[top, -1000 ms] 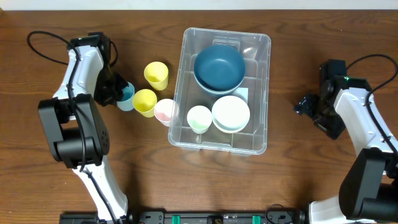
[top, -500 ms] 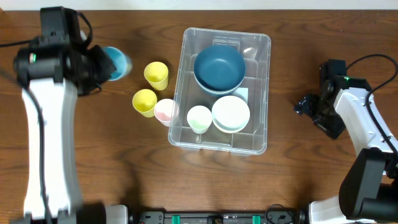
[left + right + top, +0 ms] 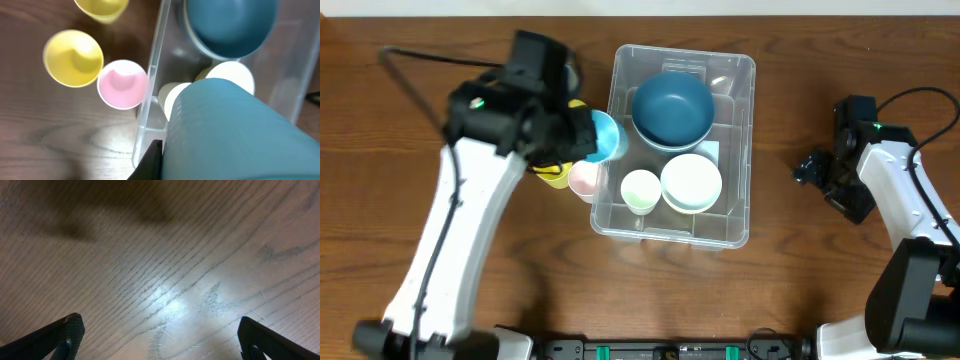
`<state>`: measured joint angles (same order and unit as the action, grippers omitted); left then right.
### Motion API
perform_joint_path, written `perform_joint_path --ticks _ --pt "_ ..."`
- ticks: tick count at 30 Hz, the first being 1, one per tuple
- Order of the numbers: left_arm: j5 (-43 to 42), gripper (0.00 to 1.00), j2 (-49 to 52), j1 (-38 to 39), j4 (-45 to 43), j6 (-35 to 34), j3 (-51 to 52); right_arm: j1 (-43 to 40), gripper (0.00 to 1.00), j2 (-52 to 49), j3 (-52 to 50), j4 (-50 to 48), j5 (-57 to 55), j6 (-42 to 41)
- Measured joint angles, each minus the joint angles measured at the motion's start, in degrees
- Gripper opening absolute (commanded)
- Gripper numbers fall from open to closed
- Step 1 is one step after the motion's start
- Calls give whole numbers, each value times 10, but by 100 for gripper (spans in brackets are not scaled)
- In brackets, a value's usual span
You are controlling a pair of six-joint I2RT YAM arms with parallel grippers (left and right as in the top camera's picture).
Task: Pack container
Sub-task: 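Carry the blue cup into the container and set it in the green cup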
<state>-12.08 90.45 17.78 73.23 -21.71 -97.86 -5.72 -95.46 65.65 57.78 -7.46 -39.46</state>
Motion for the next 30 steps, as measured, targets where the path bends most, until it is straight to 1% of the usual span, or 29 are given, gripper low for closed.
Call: perform_joint_path --ticks 5,13,22,30 --pt "0 6 40 28 0 16 1 0 99 0 0 0 0 0" --pt "0 6 72 63 5 28 1 0 99 0 0 0 0 0" --pt "10 6 118 68 31 35 1 0 99 0 0 0 0 0" --pt "16 6 125 68 28 36 1 0 99 0 0 0 0 0"
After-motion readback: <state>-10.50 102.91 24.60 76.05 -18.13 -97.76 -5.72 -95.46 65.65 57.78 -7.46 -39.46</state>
